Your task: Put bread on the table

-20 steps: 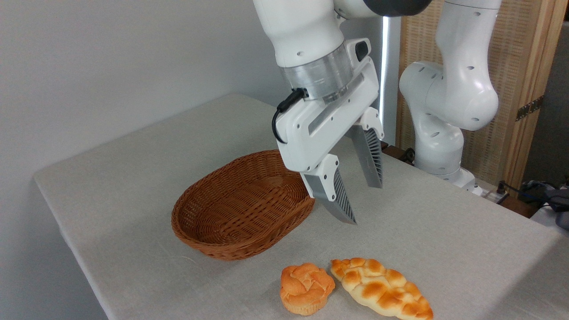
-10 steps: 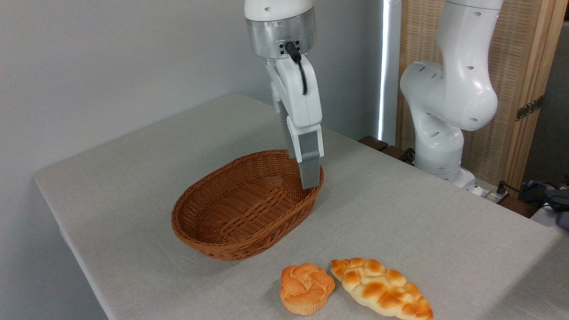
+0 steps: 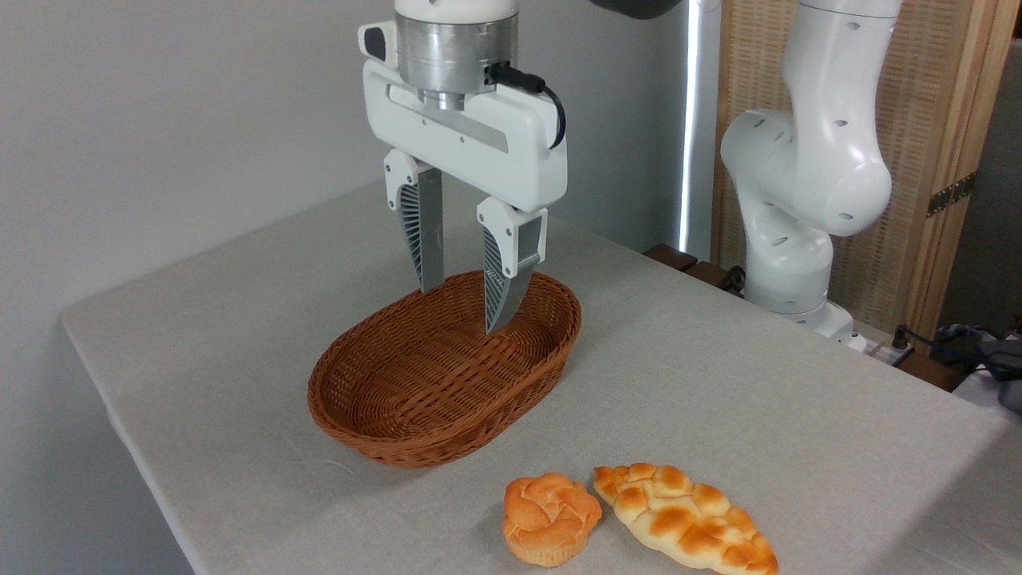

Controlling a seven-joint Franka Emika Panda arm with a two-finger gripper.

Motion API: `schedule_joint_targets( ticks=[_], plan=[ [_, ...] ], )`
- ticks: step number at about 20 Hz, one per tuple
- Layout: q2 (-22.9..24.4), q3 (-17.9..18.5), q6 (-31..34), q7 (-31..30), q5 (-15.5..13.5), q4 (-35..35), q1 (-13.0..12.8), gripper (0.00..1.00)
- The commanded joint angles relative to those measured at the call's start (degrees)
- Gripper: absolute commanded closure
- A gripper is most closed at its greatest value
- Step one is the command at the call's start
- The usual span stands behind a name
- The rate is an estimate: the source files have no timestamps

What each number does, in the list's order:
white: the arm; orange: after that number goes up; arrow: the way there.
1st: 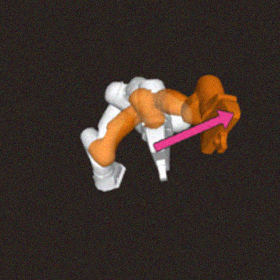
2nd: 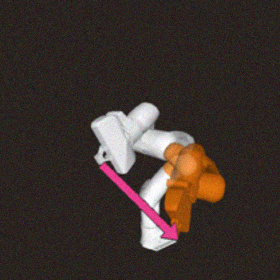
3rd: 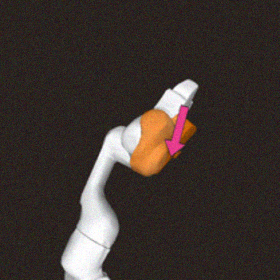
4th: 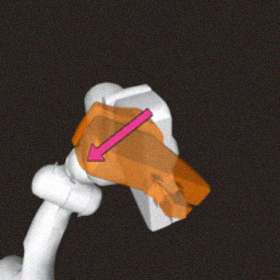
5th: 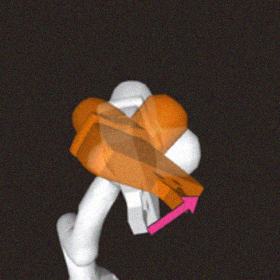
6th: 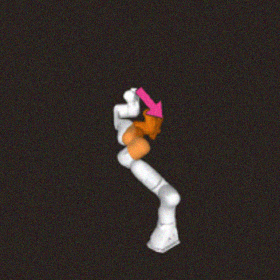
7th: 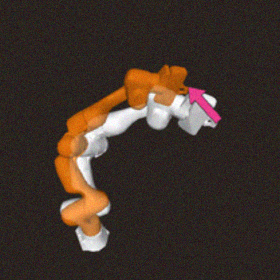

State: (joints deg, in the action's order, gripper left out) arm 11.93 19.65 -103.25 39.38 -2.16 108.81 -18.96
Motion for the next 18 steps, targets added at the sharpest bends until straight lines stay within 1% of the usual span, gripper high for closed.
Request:
schedule_joint_targets(
  ticks=[1, 3, 4, 5, 7, 9, 12, 13, 14, 15, 16, 18],
  plan=[
    [-2.3, 0.3, -0.5, -3.8, -1.2, -1.5, -1.9, 0.00],
    [-4.6, -0.3, 0.3, -5.5, -1.3, -4.0, -3.4, 0.00],
    [-5.0, -0.8, 0.4, -5.9, -1.3, -4.7, -3.4, 0.00],
    [-5.7, -1.7, 0.6, -6.2, -2.0, -5.8, -3.4, 0.00],
    [-7.1, -1.7, 2.2, -6.1, -3.8, -8.5, -3.2, 0.00],
    [-9.1, -1.7, 5.7, -5.7, -3.9, -12.4, -2.9, 0.00],
    [-9.3, -2.1, 6.7, -4.9, -3.7, -12.6, -2.7, 0.00],
    [-9.3, -3.3, 6.7, -4.8, -3.5, -12.6, -2.5, 0.00],
    [-9.4, -5.3, 6.7, -4.8, -3.4, -12.6, 0.0, 0.00],
    [-9.4, -6.6, 6.7, -4.5, -3.4, -12.6, 1.7, 0.00],
    [-9.4, -9.4, 6.7, -3.6, -3.5, -12.6, 4.3, 0.00],
    [-9.3, -10.2, 6.7, -2.5, -3.4, -12.6, 5.2, 0.00]
  ],
)
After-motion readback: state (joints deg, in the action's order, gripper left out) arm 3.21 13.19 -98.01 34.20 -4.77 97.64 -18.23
